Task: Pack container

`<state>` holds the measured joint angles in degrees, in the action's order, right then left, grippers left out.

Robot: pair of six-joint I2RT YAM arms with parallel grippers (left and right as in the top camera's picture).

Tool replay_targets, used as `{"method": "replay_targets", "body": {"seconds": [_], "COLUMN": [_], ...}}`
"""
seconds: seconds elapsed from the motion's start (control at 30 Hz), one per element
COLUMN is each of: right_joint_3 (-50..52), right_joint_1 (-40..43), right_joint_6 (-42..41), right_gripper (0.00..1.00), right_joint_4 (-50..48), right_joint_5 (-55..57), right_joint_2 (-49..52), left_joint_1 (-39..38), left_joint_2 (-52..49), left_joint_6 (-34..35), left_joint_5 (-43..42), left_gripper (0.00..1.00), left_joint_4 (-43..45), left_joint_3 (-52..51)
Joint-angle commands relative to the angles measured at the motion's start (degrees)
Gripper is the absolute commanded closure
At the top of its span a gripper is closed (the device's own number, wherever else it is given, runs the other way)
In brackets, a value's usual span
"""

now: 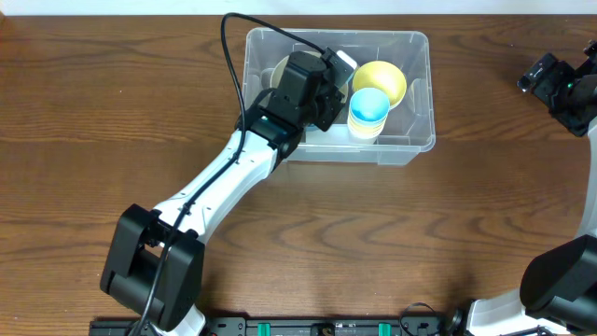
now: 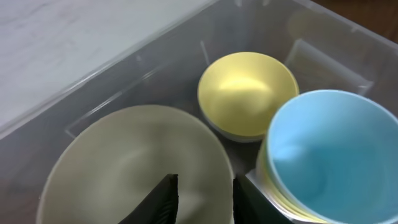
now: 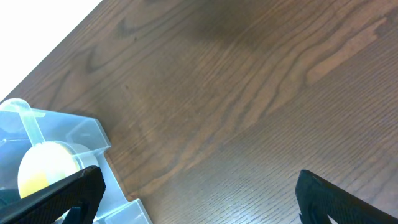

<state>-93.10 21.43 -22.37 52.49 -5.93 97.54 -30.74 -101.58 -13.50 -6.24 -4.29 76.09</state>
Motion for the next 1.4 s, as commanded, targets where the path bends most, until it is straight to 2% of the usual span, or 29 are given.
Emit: {"method": "replay_targets", "body": {"seconds": [0.0,0.17,0.33,0.37,0.4,0.47,0.53,0.8,1.03,1.27,1.37], "right_joint_3": [-0.4,-0.4,-0.4,-0.4,-0.4,-0.4,-0.4,-0.4,-0.4,-0.4,-0.4], "right_joint_1": [0.3,0.3,0.3,0.3,0.3,0.3,0.3,0.3,0.3,0.3,0.3], "right_joint_6": [-0.5,-0.5,-0.5,-0.5,-0.5,-0.5,-0.5,-0.5,-0.5,-0.5,-0.5], "right_gripper": [0.01,0.01,0.01,0.01,0.01,0.01,0.01,0.01,0.01,0.01,0.01], "right_joint_4": [0.0,0.0,0.0,0.0,0.0,0.0,0.0,0.0,0.0,0.0,0.0], "right_joint_5": [0.2,0.1,0.1,0.1,0.2,0.1,0.1,0.1,0.1,0.1,0.1], "right_joint_2": [-1.4,-1.4,-1.4,-1.4,-1.4,-1.4,-1.4,-1.4,-1.4,-1.4,-1.4], "left_joint_1": [1.0,2.3,2.8,2.8,2.8,2.8,2.8,2.6,2.6,2.7,2.7], "left_joint_2": [-0.2,3.5,12.9,15.0,17.6,22.4,27.1,45.7,59.5,67.5,69.8], "left_joint_6": [0.1,0.1,0.1,0.1,0.1,0.1,0.1,0.2,3.8,2.3,4.3], "left_joint_5": [4.1,9.0,11.5,11.5,11.5,11.5,11.5,11.4,11.4,13.4,13.4], "left_gripper": [0.69,0.69,0.51,0.45,0.31,0.11,0.02,0.02,0.02,0.02,0.02], "left_joint_4": [0.7,0.2,-4.8,-6.3,-8.4,-12.1,-15.3,-25.0,-42.5,-60.0,-67.6], "left_joint_3": [0.0,0.0,0.0,0.0,0.0,0.0,0.0,0.0,0.0,0.0,0.0]}}
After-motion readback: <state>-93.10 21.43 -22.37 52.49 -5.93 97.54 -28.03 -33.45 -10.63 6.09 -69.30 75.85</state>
